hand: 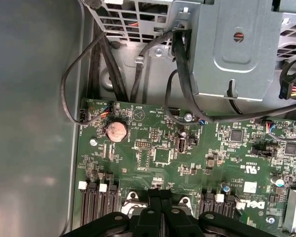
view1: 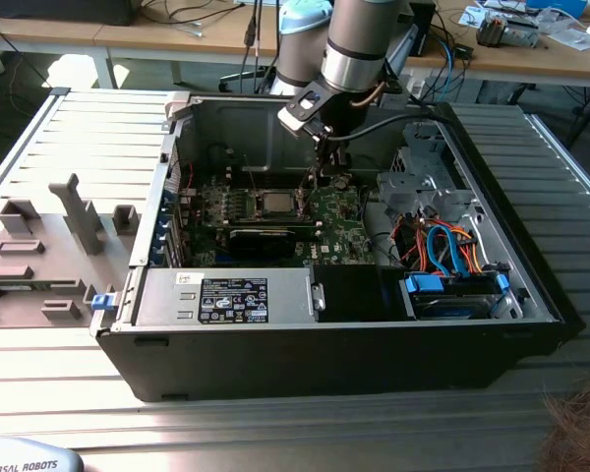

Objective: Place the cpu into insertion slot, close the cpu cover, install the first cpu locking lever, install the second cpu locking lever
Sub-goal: 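Close the cpu cover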

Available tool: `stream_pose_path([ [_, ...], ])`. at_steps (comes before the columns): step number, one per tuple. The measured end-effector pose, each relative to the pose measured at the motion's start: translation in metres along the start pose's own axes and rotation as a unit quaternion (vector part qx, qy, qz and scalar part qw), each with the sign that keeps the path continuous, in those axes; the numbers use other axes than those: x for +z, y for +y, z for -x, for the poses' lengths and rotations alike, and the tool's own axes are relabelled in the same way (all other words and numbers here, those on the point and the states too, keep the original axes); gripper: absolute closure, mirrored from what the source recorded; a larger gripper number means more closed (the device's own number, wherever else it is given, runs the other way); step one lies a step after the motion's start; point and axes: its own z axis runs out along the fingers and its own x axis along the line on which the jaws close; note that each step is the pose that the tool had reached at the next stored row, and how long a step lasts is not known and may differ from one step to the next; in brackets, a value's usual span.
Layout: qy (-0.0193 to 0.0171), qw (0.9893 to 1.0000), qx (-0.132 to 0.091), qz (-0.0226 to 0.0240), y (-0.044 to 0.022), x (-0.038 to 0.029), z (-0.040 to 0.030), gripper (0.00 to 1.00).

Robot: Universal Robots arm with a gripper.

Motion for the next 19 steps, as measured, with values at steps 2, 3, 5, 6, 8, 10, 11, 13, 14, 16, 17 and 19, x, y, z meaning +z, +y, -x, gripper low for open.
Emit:
stream_pose_path([
  [2,0.0,1.0,0.0,0.0,-0.0017,0.0002,-0.0002,0.89],
  [3,0.0,1.0,0.0,0.0,-0.0022,0.0002,-0.0002,0.89],
  [5,0.0,1.0,0.0,0.0,-0.0031,0.0003,-0.0003,0.89],
  [6,0.0,1.0,0.0,0.0,-0.0038,0.0004,-0.0004,0.89],
  [8,0.0,1.0,0.0,0.0,-0.0045,0.0005,-0.0005,0.89],
  [10,0.0,1.0,0.0,0.0,-0.0053,0.0006,-0.0006,0.89],
  [11,0.0,1.0,0.0,0.0,-0.0057,0.0006,-0.0006,0.89],
  [13,0.0,1.0,0.0,0.0,-0.0067,0.0007,-0.0007,0.89],
  [14,0.0,1.0,0.0,0.0,-0.0077,0.0008,-0.0008,0.89],
  [16,0.0,1.0,0.0,0.0,-0.0096,0.001,-0.001,0.89],
  [17,0.0,1.0,0.0,0.0,-0.0105,0.0011,-0.0011,0.89],
  [19,0.0,1.0,0.0,0.0,-0.0112,0.0012,-0.0012,0.89],
])
